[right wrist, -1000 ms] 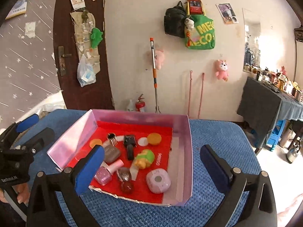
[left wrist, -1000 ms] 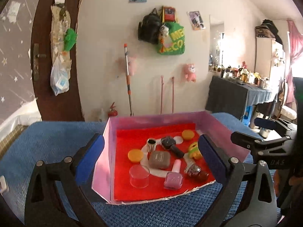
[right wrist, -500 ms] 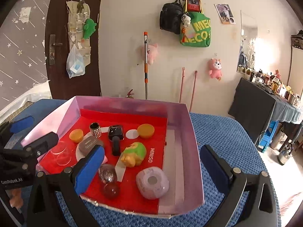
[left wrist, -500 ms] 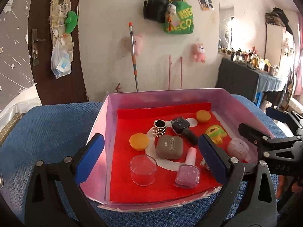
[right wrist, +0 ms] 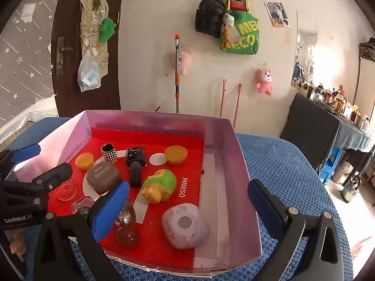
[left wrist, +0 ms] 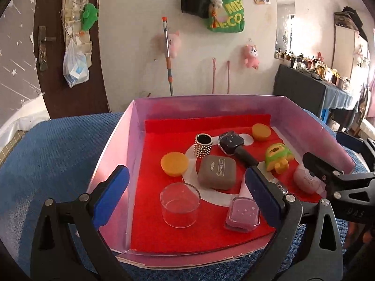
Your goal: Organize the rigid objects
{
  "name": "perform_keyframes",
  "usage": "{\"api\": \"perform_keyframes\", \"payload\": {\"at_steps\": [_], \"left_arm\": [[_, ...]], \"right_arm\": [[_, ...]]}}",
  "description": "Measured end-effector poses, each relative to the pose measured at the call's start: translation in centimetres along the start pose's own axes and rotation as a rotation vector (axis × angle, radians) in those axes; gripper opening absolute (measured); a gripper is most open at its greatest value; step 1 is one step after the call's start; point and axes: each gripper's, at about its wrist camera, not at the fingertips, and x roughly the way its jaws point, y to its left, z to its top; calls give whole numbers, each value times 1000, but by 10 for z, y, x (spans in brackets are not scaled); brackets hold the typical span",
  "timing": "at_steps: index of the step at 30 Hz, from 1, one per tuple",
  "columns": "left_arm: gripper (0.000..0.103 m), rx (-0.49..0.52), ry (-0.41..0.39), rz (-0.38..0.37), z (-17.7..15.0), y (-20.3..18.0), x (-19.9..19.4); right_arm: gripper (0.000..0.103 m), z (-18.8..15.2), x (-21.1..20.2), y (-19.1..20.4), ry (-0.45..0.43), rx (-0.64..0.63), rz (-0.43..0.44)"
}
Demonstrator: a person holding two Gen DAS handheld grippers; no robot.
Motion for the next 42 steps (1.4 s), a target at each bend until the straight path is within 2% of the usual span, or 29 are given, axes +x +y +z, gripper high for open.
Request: {"api": "perform_keyframes", "payload": {"at_steps": [19,42], "left_arm": [[101,-17,34,1,-2,4,7],[101,-7,31,-2,-3,1,8]], "right_arm": [[103,-2,2,3,16,-6,-10],[103,-2,2,2,17,-8,-13]]}}
